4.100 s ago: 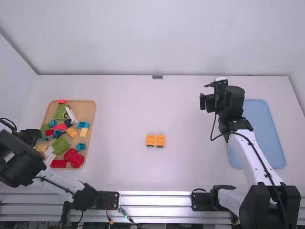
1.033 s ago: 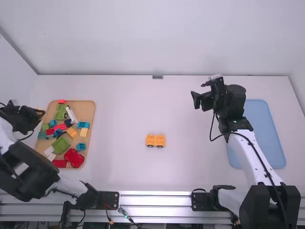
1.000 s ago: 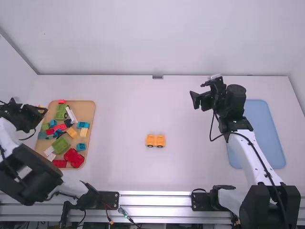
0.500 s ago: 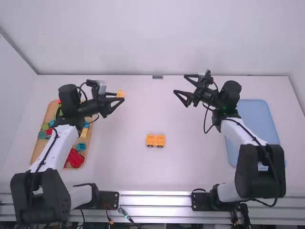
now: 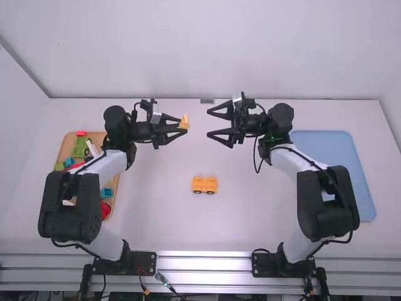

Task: Assemble lego blocks to make yellow taxi

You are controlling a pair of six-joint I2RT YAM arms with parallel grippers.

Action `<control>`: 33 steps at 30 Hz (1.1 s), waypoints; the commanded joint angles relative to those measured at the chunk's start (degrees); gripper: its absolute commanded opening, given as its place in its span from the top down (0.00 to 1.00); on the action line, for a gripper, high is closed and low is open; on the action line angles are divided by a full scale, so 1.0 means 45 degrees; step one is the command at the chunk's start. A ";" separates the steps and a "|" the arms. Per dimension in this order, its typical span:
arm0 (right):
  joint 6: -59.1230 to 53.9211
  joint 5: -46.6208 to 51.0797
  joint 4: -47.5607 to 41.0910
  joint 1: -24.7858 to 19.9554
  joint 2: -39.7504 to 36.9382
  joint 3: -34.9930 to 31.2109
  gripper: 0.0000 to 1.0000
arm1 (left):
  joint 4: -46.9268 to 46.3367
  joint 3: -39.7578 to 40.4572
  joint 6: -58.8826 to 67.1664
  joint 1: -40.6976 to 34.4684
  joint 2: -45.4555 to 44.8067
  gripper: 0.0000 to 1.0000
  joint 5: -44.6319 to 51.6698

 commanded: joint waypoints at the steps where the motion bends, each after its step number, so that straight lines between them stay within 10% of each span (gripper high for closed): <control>1: 0.0316 0.0039 0.0015 0.0180 0.0126 0.0427 0.08 | 0.1112 0.0563 -0.2764 -0.0325 0.0442 0.98 0.0544; 33: -0.0729 0.1404 -0.0529 0.1258 0.0121 0.0427 0.50 | 0.2492 0.0874 -0.3755 -0.1258 0.0704 0.98 0.0597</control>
